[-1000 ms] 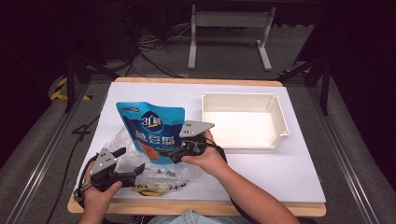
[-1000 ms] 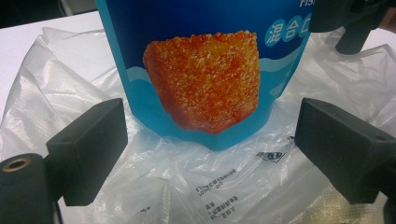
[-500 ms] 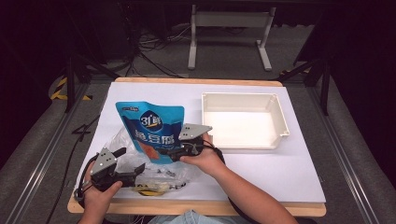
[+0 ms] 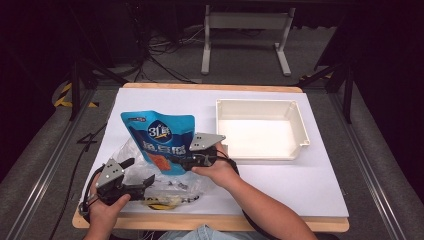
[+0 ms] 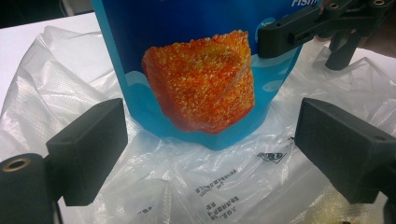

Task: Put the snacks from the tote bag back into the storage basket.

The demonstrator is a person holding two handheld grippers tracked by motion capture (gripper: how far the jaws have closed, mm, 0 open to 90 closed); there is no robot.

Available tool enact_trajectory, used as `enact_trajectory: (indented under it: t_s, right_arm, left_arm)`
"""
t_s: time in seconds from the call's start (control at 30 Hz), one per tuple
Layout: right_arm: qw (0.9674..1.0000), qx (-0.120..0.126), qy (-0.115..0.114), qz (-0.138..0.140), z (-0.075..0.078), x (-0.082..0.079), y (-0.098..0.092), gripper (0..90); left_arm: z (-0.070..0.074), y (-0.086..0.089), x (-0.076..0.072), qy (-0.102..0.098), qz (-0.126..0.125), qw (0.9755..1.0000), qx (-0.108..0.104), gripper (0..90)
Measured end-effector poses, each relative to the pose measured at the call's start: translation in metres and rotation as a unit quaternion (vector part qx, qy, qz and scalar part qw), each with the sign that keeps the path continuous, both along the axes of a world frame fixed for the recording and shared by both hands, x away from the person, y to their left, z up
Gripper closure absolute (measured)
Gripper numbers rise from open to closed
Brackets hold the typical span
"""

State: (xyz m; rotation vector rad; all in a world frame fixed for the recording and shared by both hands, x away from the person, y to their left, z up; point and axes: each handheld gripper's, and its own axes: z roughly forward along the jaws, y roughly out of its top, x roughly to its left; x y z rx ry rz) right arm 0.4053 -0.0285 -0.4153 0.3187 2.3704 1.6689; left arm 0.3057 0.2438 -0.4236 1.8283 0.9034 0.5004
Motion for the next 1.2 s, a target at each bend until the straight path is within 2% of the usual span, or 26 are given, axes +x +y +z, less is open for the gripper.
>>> enact_trajectory:
  t_s: [0.3,0.53,0.57,0.77,0.9,1.2]
  right_arm:
    - [0.9999,-0.011,-0.006,-0.006,0.007,-0.004,0.002,53.2]
    - [0.9998,0.012,0.003,-0.017,0.018,-0.002,-0.001,53.2]
    - [0.9997,0.020,0.006,-0.016,0.023,-0.001,-0.003,53.2]
    - [0.9995,0.028,0.004,-0.013,0.041,0.001,-0.007,53.1]
    - [0.9995,0.030,-0.001,-0.011,0.058,0.000,-0.010,53.0]
    - [0.9994,0.030,-0.008,-0.012,0.083,-0.001,-0.015,52.8]
  left_arm:
    - [0.000,0.001,0.000,0.000,0.000,1.0000,-0.003,10.2]
    - [0.000,0.001,-0.001,-0.001,0.001,1.0000,-0.002,10.2]
    - [0.001,0.001,-0.001,-0.001,0.001,1.0000,-0.002,10.2]
    - [0.000,0.001,-0.001,0.000,0.000,1.0000,-0.001,10.2]
    - [0.001,0.001,-0.001,-0.001,0.001,1.0000,-0.001,10.2]
    - [0.000,0.001,-0.001,-0.001,0.001,1.0000,-0.002,10.2]
